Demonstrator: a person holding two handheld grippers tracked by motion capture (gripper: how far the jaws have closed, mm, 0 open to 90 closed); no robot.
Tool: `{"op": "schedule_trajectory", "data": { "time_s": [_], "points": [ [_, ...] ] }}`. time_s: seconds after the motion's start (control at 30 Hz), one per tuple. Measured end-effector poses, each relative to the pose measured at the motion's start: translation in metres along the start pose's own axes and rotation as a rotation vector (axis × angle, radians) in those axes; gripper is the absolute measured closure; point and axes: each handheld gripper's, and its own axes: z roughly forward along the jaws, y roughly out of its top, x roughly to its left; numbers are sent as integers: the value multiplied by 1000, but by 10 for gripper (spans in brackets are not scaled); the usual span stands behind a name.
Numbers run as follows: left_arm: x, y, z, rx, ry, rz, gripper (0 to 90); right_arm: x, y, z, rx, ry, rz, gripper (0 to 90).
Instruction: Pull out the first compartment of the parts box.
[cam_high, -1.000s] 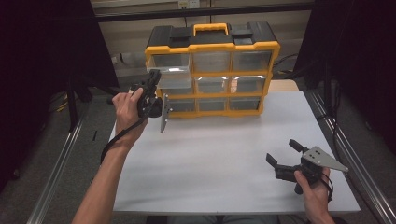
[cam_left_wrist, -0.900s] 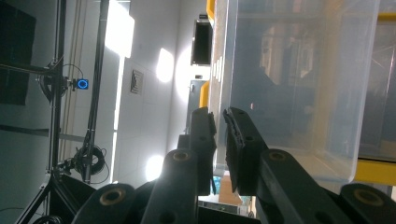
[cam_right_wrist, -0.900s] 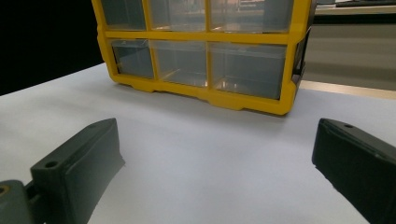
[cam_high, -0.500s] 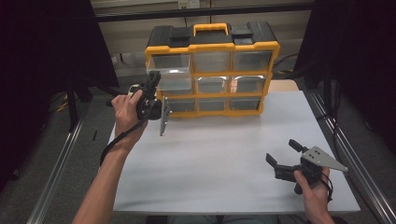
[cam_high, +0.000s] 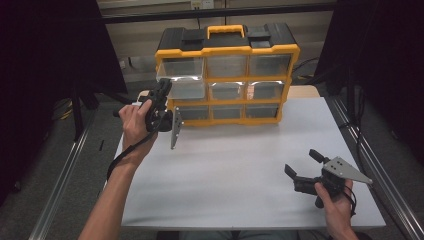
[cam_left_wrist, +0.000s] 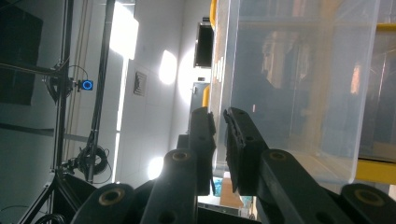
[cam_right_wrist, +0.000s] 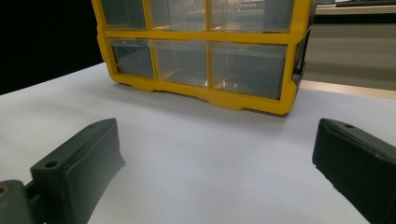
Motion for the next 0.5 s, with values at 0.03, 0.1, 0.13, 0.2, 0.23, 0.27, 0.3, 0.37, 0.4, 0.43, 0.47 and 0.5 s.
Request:
{"op": "schedule_trajectory", "data": {
  "time_s": [0.03,0.1,0.13,0.2,0.23,0.27,0.3,0.37,0.4,0.43,0.47,0.5],
  "points": [
    [0,0,0,6,0,8,814,0,0,0,0,-1,0,9],
    [0,0,0,-2,0,-3,811,0,0,0,0,-1,1,9],
    [0,0,0,-3,-2,-7,811,0,0,0,0,0,0,9],
    [-1,1,0,-4,-1,-10,808,0,0,0,-3,-2,1,9],
    [-1,2,0,-1,2,-1,807,0,0,0,-2,-2,0,9],
    [-2,2,0,0,2,2,804,1,0,0,0,-2,3,9],
    [-2,2,0,0,2,2,803,1,0,0,0,-2,3,9],
    [-3,2,1,-1,9,-5,803,1,0,0,-1,-2,2,9],
    [-3,1,1,-1,13,-7,802,1,0,0,0,-4,3,9],
    [-3,1,1,1,11,-4,802,1,0,0,0,-4,3,9],
    [-4,1,1,-3,10,-16,803,0,-1,0,4,0,1,9],
    [-4,1,0,-1,11,-13,803,0,-1,0,4,0,1,9]
  ]
}}
